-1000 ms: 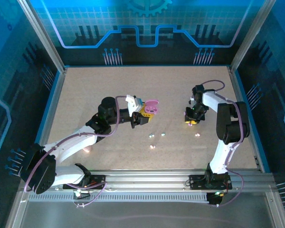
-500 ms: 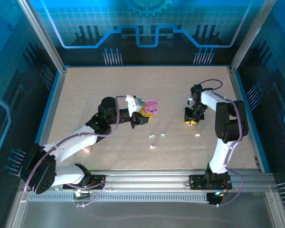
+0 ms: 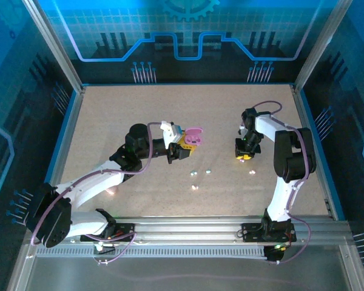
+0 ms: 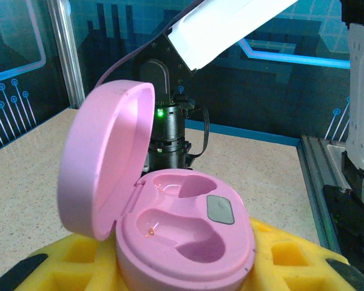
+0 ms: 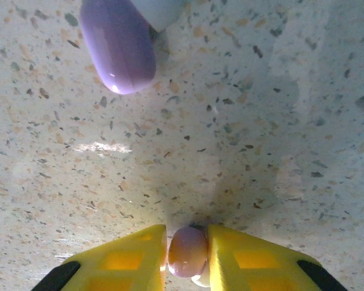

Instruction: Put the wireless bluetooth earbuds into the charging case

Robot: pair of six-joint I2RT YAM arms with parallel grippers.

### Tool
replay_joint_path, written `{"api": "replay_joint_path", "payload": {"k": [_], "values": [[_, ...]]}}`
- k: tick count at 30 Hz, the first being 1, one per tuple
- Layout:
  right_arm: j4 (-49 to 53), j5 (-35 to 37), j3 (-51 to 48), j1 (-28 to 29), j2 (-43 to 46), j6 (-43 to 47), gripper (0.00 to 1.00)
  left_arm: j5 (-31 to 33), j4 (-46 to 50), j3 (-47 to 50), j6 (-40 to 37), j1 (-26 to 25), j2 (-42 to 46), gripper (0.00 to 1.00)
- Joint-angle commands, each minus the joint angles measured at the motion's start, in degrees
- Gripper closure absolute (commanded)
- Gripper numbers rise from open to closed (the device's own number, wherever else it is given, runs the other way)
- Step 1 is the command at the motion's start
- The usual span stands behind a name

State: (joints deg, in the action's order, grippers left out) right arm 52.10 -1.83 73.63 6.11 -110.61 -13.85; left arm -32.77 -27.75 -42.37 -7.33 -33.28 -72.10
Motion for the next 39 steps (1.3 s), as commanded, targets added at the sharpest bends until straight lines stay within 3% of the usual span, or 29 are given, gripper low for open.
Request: {"api": "replay_joint_path", "payload": {"k": [1, 12, 23, 39], "values": [[2.2, 0.8, 1.3, 0.8, -1.5, 0.6, 0.75, -1.1, -1.5, -1.2, 1.3, -0.2, -0.3, 0.74], [1.8, 0.8, 1.3, 0.8, -2.2, 0.3, 0.78, -0.9, -1.7, -0.9, 1.3, -0.1, -0.2, 0.74], [2.3, 0.6, 1.7, 0.8, -2.4, -1.2, 0.68, -1.1, -1.9, -1.0, 1.5, -0.3, -0.4, 0.74], [1.4, 0.3, 1.4, 0.0, -1.6, -2.7, 0.82, -1.1, -2.2, -0.9, 1.7, -0.3, -0.3, 0.74]]}}
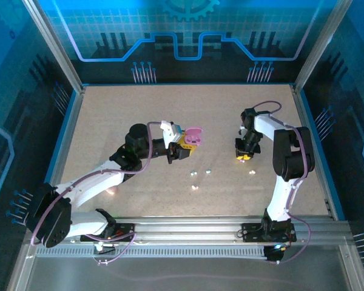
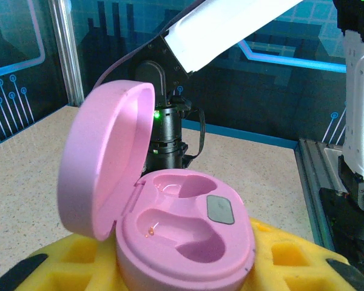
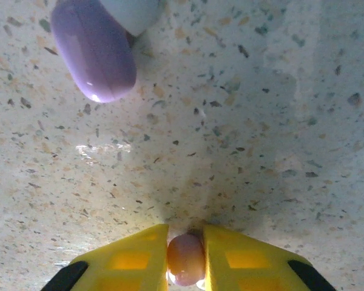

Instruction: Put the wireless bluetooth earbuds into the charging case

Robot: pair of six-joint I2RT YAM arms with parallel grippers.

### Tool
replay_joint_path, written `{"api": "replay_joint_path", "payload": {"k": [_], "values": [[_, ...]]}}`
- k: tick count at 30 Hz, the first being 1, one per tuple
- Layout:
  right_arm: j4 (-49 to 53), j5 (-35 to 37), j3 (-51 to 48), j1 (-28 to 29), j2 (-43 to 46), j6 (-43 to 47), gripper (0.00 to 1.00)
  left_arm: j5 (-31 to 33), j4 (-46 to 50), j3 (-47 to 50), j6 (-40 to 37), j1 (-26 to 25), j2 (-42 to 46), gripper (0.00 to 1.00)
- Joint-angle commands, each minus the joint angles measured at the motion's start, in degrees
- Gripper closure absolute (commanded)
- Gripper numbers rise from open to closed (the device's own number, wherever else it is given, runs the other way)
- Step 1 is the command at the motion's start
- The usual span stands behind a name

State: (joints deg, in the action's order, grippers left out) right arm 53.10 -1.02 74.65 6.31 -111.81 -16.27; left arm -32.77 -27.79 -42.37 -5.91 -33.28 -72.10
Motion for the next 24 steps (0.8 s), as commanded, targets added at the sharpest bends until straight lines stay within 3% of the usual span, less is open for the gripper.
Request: {"api": "replay_joint_path", "payload": {"k": [1, 7, 12, 17, 21, 24], "values": [[0.4, -0.9, 0.3, -0.1, -0.1, -0.2, 0.83, -1.1, -2.1, -0.9, 0.2, -0.2, -0.3, 0.74], [-2.0, -10.9, -1.8, -0.3, 7.7, 0.1, 0.85, -0.1, -2.2, -0.7, 0.3, -0.1, -0.2, 0.74], [-11.1, -34.9, -6.5, -1.1, 20.7, -4.2, 0.86, 1.2, -2.2, -0.4, 0.3, 0.4, -0.4, 0.75], [-20.5, -55.7, -8.0, -1.4, 28.1, -12.5, 0.86, 2.8, -3.4, -0.3, 1.4, 1.7, -0.7, 0.75], [-29.7, -66.0, -8.4, -1.3, 30.2, -21.7, 0.85, 4.5, -5.0, -0.2, 1.7, 2.0, -1.0, 0.75], [-30.2, -69.8, -7.3, -0.9, 30.8, -23.4, 0.85, 4.7, -5.8, -0.2, 1.4, 2.1, -1.4, 0.75]]}}
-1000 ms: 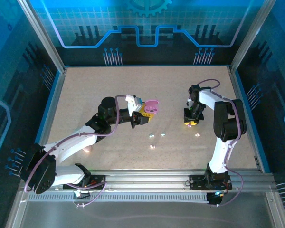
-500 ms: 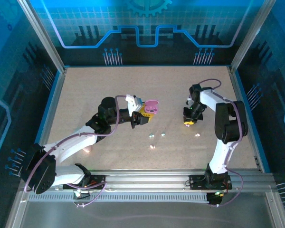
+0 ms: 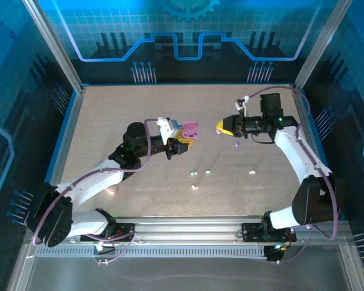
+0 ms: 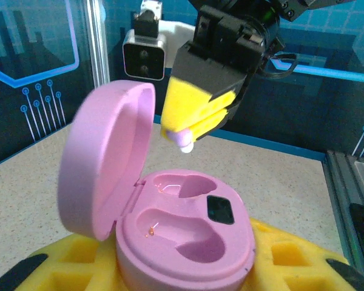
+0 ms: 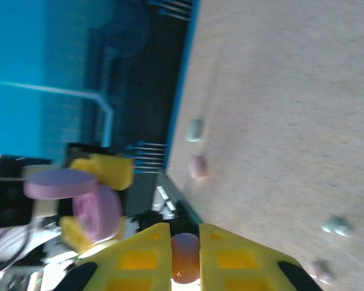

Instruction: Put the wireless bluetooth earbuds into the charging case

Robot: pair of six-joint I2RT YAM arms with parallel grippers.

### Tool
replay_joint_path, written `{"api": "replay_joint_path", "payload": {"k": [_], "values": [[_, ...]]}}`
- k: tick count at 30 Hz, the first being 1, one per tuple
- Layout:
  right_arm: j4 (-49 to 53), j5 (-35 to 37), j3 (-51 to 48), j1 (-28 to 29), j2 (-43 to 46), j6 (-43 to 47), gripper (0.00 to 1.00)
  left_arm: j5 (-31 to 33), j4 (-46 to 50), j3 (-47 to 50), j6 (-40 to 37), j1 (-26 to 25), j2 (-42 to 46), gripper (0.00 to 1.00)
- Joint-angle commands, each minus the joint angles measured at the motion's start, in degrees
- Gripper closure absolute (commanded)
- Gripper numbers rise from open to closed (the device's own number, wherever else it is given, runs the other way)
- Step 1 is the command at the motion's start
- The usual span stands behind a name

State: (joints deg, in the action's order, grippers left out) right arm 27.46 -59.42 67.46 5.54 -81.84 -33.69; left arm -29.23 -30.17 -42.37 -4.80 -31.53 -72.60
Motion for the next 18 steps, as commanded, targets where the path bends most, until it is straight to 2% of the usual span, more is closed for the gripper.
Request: {"api": "replay_joint_path", "payload": {"k": [1, 5, 13, 18], "values": [[-4.6, -13.0, 0.3, 0.3, 0.9, -6.2, 0.84, 0.9, -4.0, -0.2, 0.0, 0.3, -1.2, 0.75], [-3.4, -15.3, 1.9, 1.4, 1.3, -6.8, 0.84, -0.4, -6.6, 0.5, -0.9, 0.3, -1.9, 0.74], [-11.1, -17.0, 2.0, 4.0, 2.0, -15.0, 0.83, -1.5, -9.1, 1.4, -3.9, 0.2, -2.5, 0.74], [-9.4, -14.4, 3.9, 5.8, 2.2, -14.3, 0.83, -2.0, -11.8, 2.5, -4.7, 0.2, -2.5, 0.74]]}}
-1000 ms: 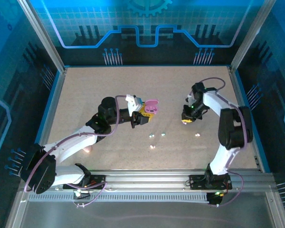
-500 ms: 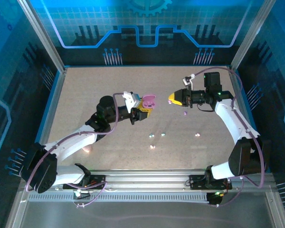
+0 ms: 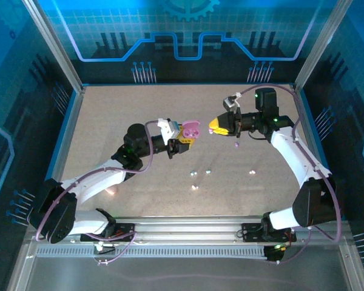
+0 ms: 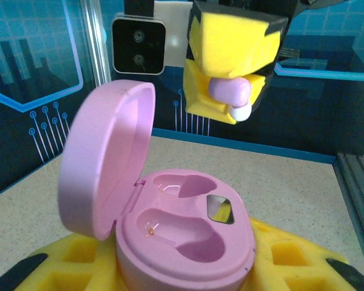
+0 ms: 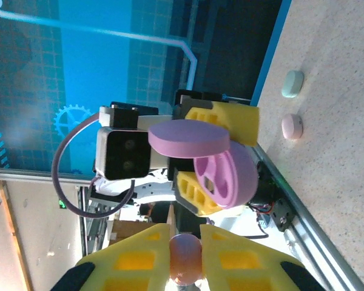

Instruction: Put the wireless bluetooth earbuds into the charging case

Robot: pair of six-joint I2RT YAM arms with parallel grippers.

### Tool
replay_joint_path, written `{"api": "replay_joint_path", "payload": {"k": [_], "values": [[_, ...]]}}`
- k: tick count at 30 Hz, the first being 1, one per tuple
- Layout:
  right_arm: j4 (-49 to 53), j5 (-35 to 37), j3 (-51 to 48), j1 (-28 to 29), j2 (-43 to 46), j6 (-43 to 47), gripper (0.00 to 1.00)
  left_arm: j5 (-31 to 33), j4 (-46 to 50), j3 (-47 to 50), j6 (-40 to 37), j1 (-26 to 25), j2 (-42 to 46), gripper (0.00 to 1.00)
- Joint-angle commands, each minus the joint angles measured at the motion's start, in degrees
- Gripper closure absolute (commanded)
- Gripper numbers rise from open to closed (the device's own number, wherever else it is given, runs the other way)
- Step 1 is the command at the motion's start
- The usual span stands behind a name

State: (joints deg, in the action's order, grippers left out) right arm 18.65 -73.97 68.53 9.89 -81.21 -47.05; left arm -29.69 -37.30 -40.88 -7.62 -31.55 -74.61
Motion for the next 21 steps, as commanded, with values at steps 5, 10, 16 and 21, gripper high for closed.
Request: {"api": "replay_joint_path", "payload": {"k": [5, 10, 16, 21], "values": [[3.9, 9.5, 4.1, 4.0, 3.7, 4.9, 0.83, -2.4, -6.8, 1.8, -1.7, 0.0, -0.3, 0.74], [0.2, 15.7, 2.0, 7.9, 4.8, 4.9, 0.83, -2.9, -7.3, 1.8, -1.4, -0.4, -0.3, 0.74], [1.1, 19.8, 3.1, 10.4, 4.1, 6.3, 0.84, -3.4, -6.2, 1.2, -1.5, -1.1, -0.3, 0.74], [2.9, 22.3, 3.7, 11.1, 3.9, 8.0, 0.84, -3.9, -6.0, 0.8, -1.2, -1.2, -0.4, 0.74]]}}
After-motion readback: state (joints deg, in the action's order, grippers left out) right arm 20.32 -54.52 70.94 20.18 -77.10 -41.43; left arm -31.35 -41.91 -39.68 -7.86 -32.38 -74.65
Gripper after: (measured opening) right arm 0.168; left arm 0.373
